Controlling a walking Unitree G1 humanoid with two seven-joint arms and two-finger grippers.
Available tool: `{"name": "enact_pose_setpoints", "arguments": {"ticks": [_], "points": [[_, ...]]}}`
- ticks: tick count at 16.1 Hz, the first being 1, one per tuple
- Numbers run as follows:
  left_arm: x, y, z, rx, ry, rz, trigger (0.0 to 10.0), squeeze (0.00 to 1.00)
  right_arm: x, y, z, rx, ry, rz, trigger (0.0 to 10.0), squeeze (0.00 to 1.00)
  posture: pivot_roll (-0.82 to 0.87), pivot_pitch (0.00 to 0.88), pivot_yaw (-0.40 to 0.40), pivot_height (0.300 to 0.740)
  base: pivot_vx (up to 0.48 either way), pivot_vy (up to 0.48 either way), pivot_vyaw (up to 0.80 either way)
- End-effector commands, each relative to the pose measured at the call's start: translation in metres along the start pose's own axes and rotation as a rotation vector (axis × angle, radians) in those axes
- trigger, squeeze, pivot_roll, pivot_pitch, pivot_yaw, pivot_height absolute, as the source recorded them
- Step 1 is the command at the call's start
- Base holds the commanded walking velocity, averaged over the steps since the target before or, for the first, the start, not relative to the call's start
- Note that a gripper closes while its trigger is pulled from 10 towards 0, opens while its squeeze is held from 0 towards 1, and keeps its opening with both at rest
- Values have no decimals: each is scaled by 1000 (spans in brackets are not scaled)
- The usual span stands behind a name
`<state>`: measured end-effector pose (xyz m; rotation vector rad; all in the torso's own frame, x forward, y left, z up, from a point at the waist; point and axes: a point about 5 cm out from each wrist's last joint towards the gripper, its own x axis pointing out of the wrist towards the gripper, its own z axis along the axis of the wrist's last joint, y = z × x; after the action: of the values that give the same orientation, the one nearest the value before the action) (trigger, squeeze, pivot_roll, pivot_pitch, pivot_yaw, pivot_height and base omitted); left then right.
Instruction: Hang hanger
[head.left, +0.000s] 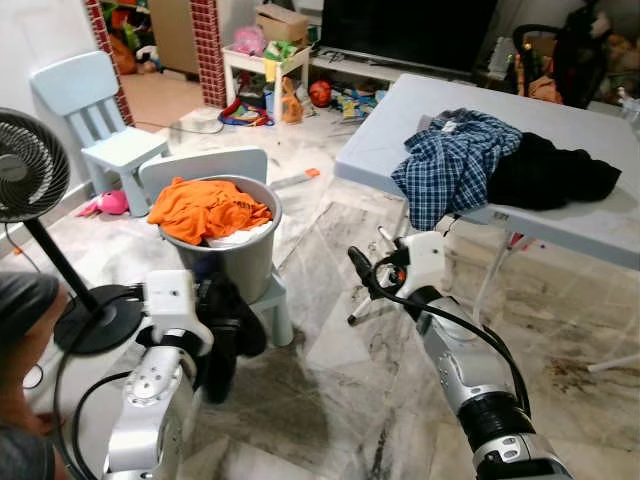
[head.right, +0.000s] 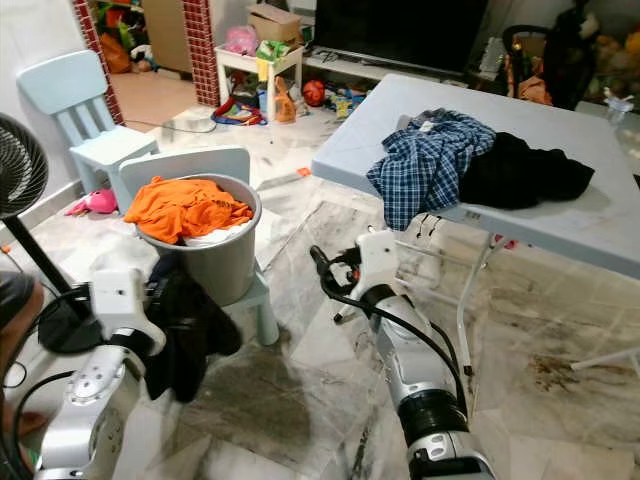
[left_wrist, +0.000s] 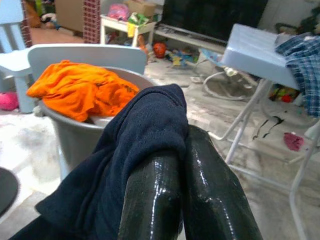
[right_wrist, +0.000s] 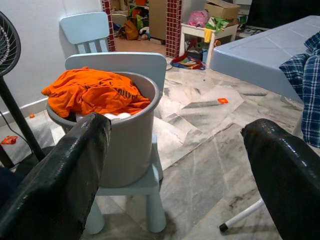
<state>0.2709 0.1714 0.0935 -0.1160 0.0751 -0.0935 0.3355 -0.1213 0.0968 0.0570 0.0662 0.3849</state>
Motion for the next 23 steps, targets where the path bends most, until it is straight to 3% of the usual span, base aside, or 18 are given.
{"name": "enact_pose_setpoints", "arguments": {"ticks": [1, 17, 20, 23], "points": [[2, -3, 13, 6, -65, -26, 10000, 0, 1, -4, 3, -4, -6, -15, 10000, 0, 25, 0, -79, 740, 255, 0, 0], [3, -4, 11, -5, -62, -34, 10000, 0, 2, -4, 2, -8, 0, -15, 10000, 0, 23, 0, -77, 740, 334, 0, -780], [4, 0, 6, 10, -20, 15, 10000, 0, 2, -4, 1, -2, 1, -20, 10000, 0, 25, 0, -75, 740, 205, 0, -800], [5, 9, -2, 10, 34, 93, 10000, 0, 2, -4, 0, 12, 0, -30, 10000, 0, 26, 0, -73, 740, 0, 0, 0]]}}
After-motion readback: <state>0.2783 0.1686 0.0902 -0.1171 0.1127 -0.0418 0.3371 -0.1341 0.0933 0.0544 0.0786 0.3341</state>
